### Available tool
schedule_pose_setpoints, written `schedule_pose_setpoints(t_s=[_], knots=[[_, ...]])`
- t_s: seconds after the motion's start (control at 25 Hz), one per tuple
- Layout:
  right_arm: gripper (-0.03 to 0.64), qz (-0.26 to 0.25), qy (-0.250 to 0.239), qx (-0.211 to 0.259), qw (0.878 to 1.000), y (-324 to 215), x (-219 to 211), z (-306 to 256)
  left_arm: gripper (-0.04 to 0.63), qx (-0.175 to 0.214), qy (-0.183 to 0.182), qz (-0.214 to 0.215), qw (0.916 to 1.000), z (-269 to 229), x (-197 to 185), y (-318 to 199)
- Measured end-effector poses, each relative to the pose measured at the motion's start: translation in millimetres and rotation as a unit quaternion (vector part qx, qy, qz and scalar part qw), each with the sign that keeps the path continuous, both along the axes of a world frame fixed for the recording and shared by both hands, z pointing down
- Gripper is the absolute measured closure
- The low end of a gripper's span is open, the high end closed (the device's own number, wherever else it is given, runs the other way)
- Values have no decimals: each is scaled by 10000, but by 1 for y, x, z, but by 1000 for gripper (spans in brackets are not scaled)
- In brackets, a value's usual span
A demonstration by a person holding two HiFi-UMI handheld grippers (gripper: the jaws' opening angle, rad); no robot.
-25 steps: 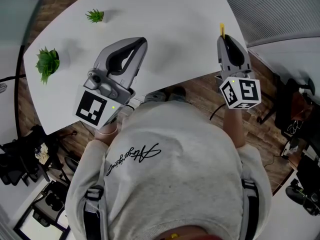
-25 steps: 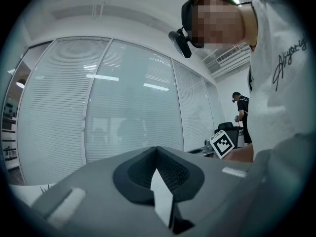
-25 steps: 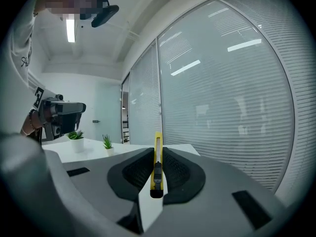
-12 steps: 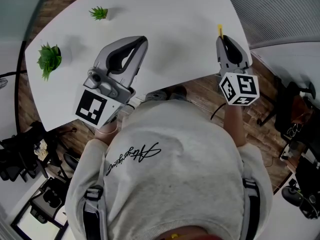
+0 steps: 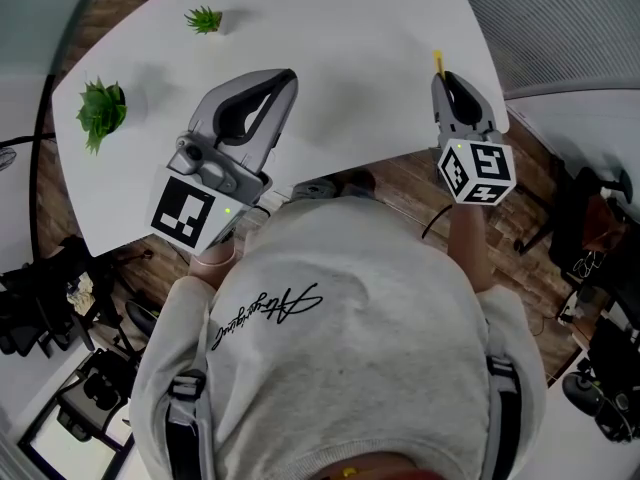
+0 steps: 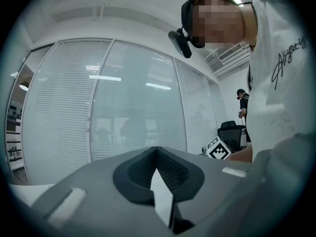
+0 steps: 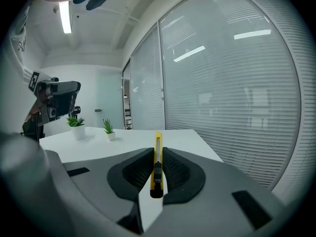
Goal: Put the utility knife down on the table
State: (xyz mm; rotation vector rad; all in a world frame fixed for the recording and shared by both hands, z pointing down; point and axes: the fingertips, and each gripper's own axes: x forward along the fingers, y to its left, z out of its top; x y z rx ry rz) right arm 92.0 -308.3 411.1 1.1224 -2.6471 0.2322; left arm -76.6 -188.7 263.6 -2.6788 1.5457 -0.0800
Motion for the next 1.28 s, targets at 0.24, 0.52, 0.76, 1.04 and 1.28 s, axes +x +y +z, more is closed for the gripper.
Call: schedule_pose_setpoints(t_s=[0.24, 0.52, 0.76, 1.04, 1.28], knots=[[563, -32, 179, -130, 9997, 0, -4, 13, 606, -21, 18, -24, 10000, 2, -2, 2], [563, -95, 346, -299, 9989, 0, -14, 28, 606, -25, 43, -83, 10000, 4, -12, 3], [563, -136, 489, -396, 9979, 0, -13, 40, 606, -44, 39, -121, 9999, 5, -11, 5], [563, -226, 650, -531, 9962, 1, -17, 52, 606, -55, 33, -170, 9998, 6, -12, 7], [563, -299, 750, -643, 9947, 2, -19, 63, 606, -62, 25, -206, 9998, 6, -13, 8]])
